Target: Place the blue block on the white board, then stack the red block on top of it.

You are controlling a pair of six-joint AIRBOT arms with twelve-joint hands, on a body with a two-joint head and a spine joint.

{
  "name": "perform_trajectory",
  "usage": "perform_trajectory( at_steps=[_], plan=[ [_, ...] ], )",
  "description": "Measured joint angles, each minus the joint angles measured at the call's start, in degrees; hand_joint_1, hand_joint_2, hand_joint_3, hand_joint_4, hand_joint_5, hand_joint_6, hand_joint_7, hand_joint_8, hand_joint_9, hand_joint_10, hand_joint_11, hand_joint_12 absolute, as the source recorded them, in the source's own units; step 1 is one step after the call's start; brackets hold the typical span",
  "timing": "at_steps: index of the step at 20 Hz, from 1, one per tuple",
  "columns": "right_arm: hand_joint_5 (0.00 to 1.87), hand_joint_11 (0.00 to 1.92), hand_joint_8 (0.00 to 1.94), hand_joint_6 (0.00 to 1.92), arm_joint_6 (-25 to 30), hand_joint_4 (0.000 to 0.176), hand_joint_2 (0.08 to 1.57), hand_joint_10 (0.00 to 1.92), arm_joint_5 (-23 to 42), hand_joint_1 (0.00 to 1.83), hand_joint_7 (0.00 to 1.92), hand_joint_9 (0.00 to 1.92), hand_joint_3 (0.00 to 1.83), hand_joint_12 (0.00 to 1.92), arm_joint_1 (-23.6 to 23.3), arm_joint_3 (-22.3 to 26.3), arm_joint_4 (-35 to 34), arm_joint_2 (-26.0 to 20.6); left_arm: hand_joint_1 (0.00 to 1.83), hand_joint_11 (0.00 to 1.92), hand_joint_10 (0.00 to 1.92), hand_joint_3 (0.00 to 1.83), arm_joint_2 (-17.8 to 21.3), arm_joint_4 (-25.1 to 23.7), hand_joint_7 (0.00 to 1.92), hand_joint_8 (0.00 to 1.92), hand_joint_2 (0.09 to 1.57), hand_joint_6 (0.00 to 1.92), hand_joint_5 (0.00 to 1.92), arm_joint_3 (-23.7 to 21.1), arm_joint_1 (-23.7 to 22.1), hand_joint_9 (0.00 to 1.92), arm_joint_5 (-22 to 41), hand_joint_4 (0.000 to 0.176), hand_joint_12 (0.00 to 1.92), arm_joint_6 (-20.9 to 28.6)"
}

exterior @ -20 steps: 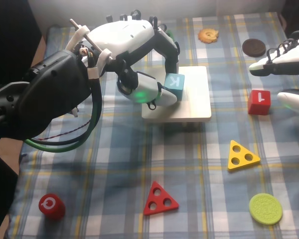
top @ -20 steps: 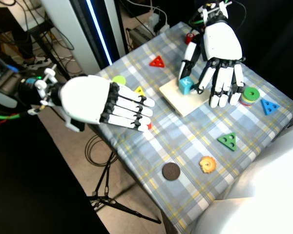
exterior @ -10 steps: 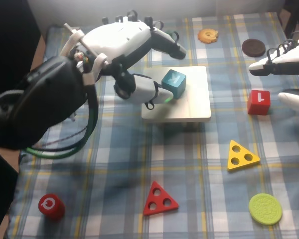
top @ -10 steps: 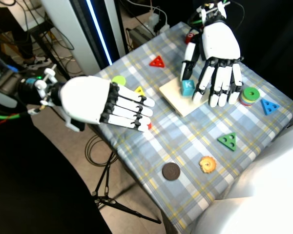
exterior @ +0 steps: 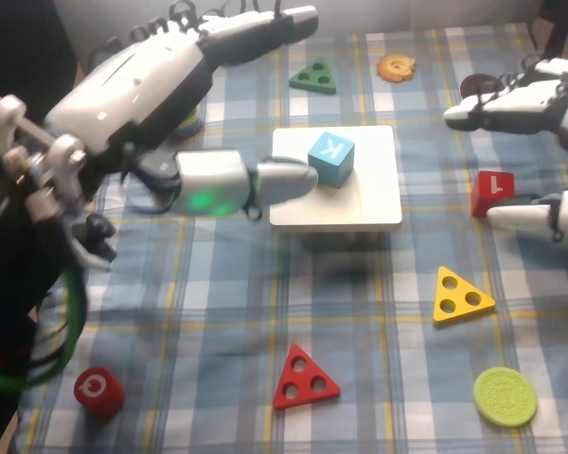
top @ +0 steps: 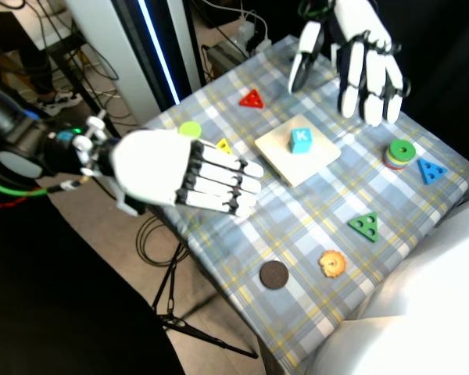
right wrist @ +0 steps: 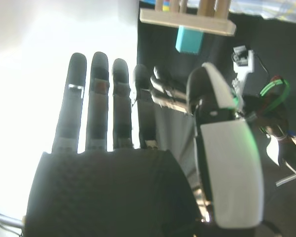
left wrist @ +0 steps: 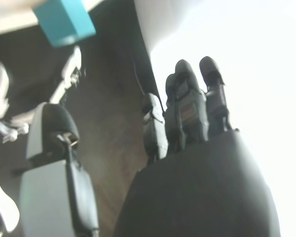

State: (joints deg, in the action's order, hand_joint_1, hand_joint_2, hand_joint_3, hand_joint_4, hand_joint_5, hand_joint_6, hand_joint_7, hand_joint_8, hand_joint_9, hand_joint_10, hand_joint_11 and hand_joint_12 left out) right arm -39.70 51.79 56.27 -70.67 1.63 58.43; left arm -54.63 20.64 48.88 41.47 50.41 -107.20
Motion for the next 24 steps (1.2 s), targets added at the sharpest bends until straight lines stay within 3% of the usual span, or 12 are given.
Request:
perform_trajectory(
  at_steps=[4, 6, 7, 9, 13, 16, 18, 19, 20, 21, 23, 24],
  plan=[
    [0.49, 0.1, 0.0, 0.0, -1.4, 0.018, 1.0, 0.0, -4.85, 0.93, 0.45, 0.49, 0.0, 1.03, -1.16, -1.14, 0.52, 1.22, 0.78, 0.0, 0.0, 0.0, 1.68, -1.86, 0.26, 0.0, 0.92, 0.0, 0.33, -2.47, 1.44, 0.23, 3.48, 0.17, 0.23, 0.79],
    [0.57, 0.1, 0.0, 0.0, -2.38, 0.011, 1.0, 0.01, -6.49, 0.99, 0.49, 0.53, 0.0, 1.17, -1.86, -1.64, 0.55, 1.31, 0.79, 0.0, 0.0, 0.0, 2.14, -2.23, 0.28, 0.0, 0.91, 0.0, 0.35, -3.1, 1.9, 0.23, 5.29, 0.146, 0.33, 0.79],
    [0.57, 0.08, 0.0, 0.0, -2.56, 0.021, 1.01, 0.01, -6.95, 0.96, 0.48, 0.53, 0.0, 1.18, -2.01, -1.92, 0.37, 1.36, 0.79, 0.0, 0.0, 0.0, 2.36, -2.43, 0.28, 0.0, 0.92, 0.0, 0.36, -3.39, 2.4, 0.23, 5.79, 0.136, 0.37, 0.81],
    [0.61, 0.08, 0.01, 0.01, -2.62, 0.0, 1.02, 0.01, -7.52, 0.95, 0.51, 0.55, 0.01, 1.18, -2.16, -2.21, 0.2, 1.4, 0.8, 0.0, 0.01, 0.0, 2.78, -2.21, 0.29, 0.0, 0.91, 0.0, 0.38, -3.87, 3.19, 0.25, 6.45, 0.126, 0.41, 0.81],
    [0.69, 0.1, 0.01, 0.0, -2.62, 0.0, 1.02, 0.01, -8.02, 0.94, 0.58, 0.59, 0.0, 1.15, -2.16, -2.49, -0.09, 1.66, 0.8, 0.0, 0.01, 0.0, 2.84, -1.6, 0.31, 0.0, 0.91, 0.0, 0.4, -4.09, 3.85, 0.28, 7.34, 0.109, 0.42, 1.09],
    [0.76, 0.16, 0.01, 0.0, -2.62, 0.0, 1.03, 0.01, -8.37, 0.95, 0.65, 0.65, 0.0, 1.09, -2.16, -2.97, -0.13, 2.25, 0.79, 0.0, 0.01, 0.0, 3.08, -0.87, 0.32, 0.01, 0.91, 0.0, 0.4, -4.09, 4.35, 0.28, 8.02, 0.105, 0.41, 1.84],
    [0.82, 0.24, 0.01, 0.01, -2.64, 0.0, 1.04, 0.01, -8.96, 0.95, 0.7, 0.7, 0.0, 1.0, -2.56, -3.04, 0.02, 2.49, 0.79, 0.0, 0.0, 0.0, 3.08, -0.68, 0.31, 0.0, 0.91, 0.0, 0.39, -4.09, 4.68, 0.28, 8.26, 0.123, 0.43, 2.01],
    [0.84, 0.25, 0.01, 0.01, -2.62, 0.0, 1.04, 0.02, -8.87, 0.97, 0.72, 0.71, 0.0, 1.0, -2.56, -3.04, 0.0, 2.49, 0.8, 0.0, 0.0, 0.0, 3.08, -0.59, 0.31, 0.0, 0.92, 0.0, 0.4, -4.09, 4.9, 0.29, 8.44, 0.12, 0.41, 2.1],
    [0.95, 0.3, 0.01, 0.78, -2.62, 0.056, 1.1, 0.02, -8.81, 1.04, 0.77, 0.76, 0.0, 0.98, -2.58, -3.17, 0.0, 2.49, 0.81, 0.0, 0.0, 0.0, 3.08, -0.39, 0.31, 0.0, 0.92, 0.0, 0.4, -4.09, 5.18, 0.29, 8.41, 0.117, 0.4, 2.14],
    [0.93, 0.35, 0.02, 1.0, -2.64, 0.012, 1.13, 0.04, -8.9, 1.06, 0.82, 0.81, 0.0, 1.0, -2.58, -3.17, -0.15, 2.47, 0.8, 0.0, 0.0, 0.0, 3.08, -0.17, 0.31, 0.0, 0.92, 0.0, 0.4, -4.09, 5.2, 0.29, 8.46, 0.116, 0.42, 2.23],
    [0.92, 0.37, 0.04, 1.07, -2.62, 0.0, 1.14, 0.06, -9.2, 1.1, 0.88, 0.87, 0.0, 1.06, -2.99, -3.23, -0.09, 2.47, 0.8, 0.0, 0.0, 0.0, 3.26, 0.33, 0.31, 0.0, 0.92, 0.0, 0.4, -4.33, 6.03, 0.29, 8.81, 0.113, 0.43, 2.47],
    [0.99, 0.38, 1.01, 1.03, -2.64, 0.0, 1.16, 0.07, -9.31, 1.2, 0.77, 0.9, 0.01, 1.12, -3.3, -3.23, -0.11, 2.49, 0.81, 0.0, 0.0, 0.0, 3.48, 0.72, 0.31, 0.0, 0.92, 0.0, 0.4, -4.63, 6.19, 0.29, 8.68, 0.111, 0.46, 2.54]
  ],
)
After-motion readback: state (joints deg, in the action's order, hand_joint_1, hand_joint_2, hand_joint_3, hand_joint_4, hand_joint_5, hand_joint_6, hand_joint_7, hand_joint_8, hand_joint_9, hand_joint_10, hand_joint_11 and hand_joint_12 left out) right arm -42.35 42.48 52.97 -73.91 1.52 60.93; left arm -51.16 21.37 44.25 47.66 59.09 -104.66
